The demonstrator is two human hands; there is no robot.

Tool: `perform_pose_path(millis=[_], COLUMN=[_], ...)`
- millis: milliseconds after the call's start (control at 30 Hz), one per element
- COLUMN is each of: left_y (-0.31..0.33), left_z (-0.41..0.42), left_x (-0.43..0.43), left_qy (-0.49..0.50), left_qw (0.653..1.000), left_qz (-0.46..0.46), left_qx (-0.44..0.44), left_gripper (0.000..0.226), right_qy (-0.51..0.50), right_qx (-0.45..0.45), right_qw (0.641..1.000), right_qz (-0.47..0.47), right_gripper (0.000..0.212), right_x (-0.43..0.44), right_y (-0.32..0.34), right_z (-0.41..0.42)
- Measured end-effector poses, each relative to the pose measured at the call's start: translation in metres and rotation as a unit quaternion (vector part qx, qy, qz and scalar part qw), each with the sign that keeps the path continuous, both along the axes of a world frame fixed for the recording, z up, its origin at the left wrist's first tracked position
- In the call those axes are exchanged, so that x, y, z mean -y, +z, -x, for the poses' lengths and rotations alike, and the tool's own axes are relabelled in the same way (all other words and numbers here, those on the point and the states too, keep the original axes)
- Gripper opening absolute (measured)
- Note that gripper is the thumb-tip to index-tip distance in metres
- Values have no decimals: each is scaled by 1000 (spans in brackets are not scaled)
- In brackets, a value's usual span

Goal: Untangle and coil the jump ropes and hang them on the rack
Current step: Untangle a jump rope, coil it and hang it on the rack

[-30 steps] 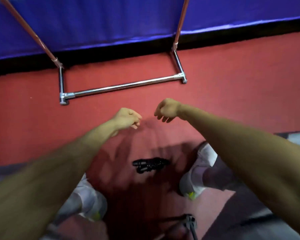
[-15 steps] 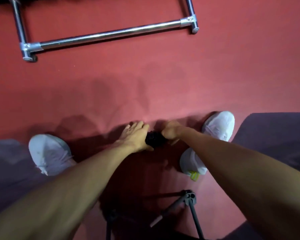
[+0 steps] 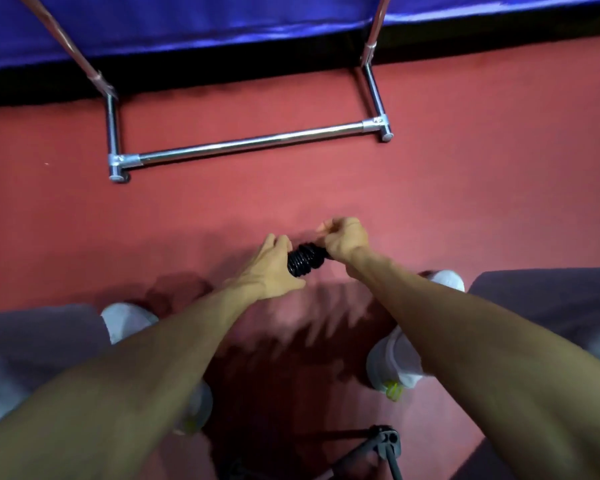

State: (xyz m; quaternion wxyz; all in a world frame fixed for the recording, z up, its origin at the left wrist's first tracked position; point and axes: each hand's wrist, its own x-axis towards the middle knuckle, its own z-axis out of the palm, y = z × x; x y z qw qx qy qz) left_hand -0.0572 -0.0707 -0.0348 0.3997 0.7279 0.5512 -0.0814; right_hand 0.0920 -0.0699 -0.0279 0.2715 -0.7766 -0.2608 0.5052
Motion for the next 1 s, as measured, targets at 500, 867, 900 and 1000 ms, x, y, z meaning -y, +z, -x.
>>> perform_pose_path(millis=[500,867,900,1000], left_y=[274,455,460,459], left_z=[19,9,6,-4], left_x=[-70,-74,-83,-117], left_qy=[166,196,200,216], left_qw=[923,784,775,758], left_qz=[-170,-317,-323,-327], left_qx=[302,496,504,521], left_gripper=[25,3,3,3], right_qy=[71,115,124,156], right_qx=[-103,-64,-42,9], right_qw=[938,828,818,811], right_qz=[-323,-545,-560,-564], right_gripper=[27,21,18,11], right_x=[-47,-46,-56,-96], right_y=[292,461,464,460], right_z=[19,11,8,-4])
